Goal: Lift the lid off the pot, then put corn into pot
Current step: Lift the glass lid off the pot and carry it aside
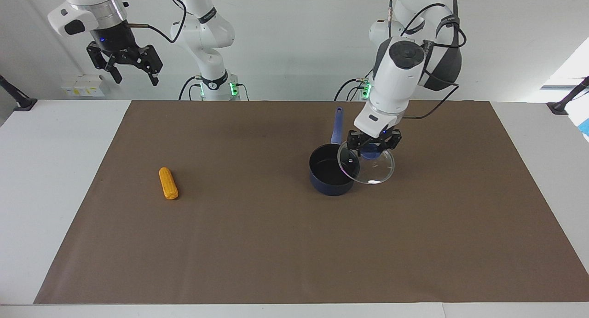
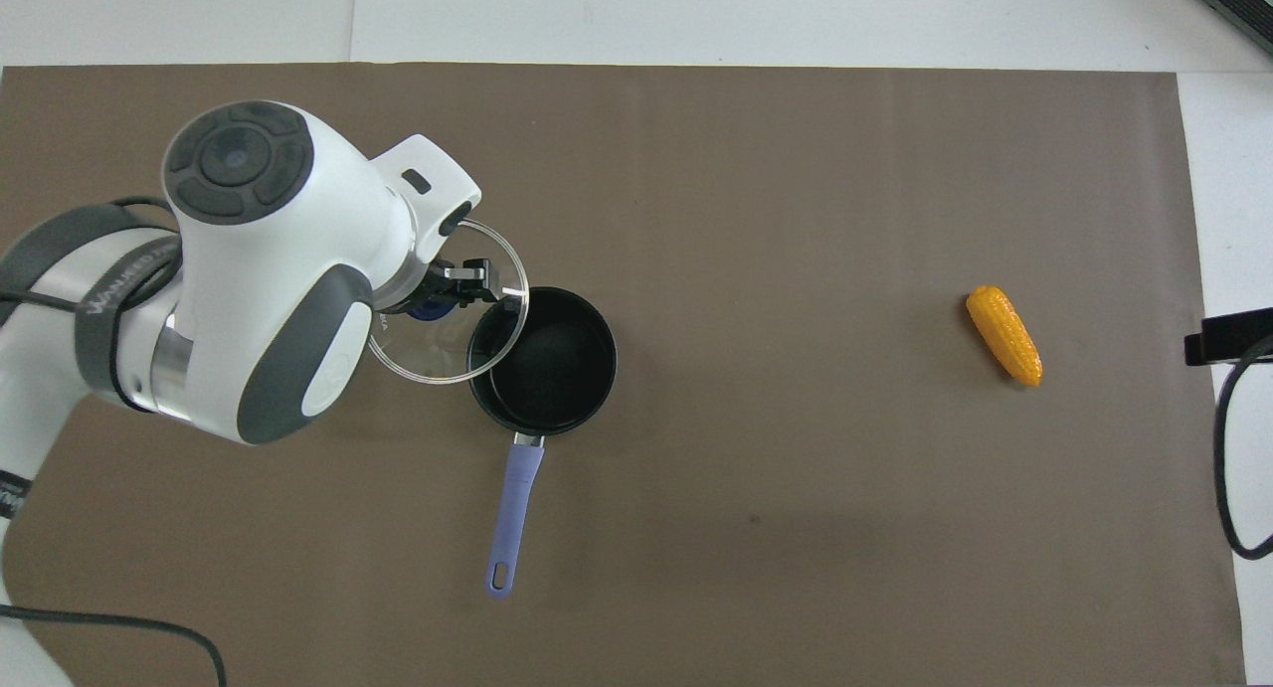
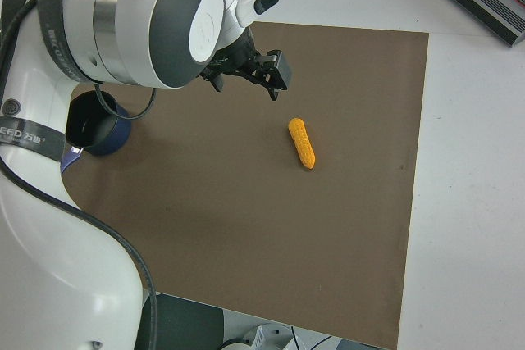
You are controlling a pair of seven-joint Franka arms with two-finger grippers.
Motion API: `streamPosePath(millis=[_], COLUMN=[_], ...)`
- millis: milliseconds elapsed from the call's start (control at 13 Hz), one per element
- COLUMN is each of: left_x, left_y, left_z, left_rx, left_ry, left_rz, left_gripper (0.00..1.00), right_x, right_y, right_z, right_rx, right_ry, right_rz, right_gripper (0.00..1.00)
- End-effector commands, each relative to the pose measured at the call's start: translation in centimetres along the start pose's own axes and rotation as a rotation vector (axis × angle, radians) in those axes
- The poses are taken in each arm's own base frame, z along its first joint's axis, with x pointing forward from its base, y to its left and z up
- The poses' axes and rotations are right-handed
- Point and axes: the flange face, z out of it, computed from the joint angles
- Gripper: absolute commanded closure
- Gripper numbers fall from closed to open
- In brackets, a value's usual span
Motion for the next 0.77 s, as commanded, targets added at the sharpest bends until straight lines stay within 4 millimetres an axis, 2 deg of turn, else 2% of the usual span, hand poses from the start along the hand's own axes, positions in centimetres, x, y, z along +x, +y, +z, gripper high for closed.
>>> streamPosePath(millis=[0,309,463,695], left_x=[0.6,1.0,0.8,0.5], left_y=[-5.6,-15.0,-20.2,-25.9], left_z=[-1.0,0.6,2.8,6.6], left_rx=[0.002,-0.003,-0.008,-0.004], left_ry=[-0.026,-0.052,-0.064,-0.020], left_rz=[0.065,0.161,0.191,0.261], left_gripper=[1.00,1.00,1.00,1.00], right_x=[-0.3,-0.2,-0.3,-0.3], right_y=[0.2,0.2,0.2,0.2], right_z=[-0.2,-0.2,-0.3,-0.3], right_rx=[-0.008,-0.008,-0.008,-0.008], right_ry=[-0.002,0.000,0.000,0.000], right_rz=[-0.019,-0.019,-0.019,-0.019], right_gripper=[0.00,0.00,0.00,0.00])
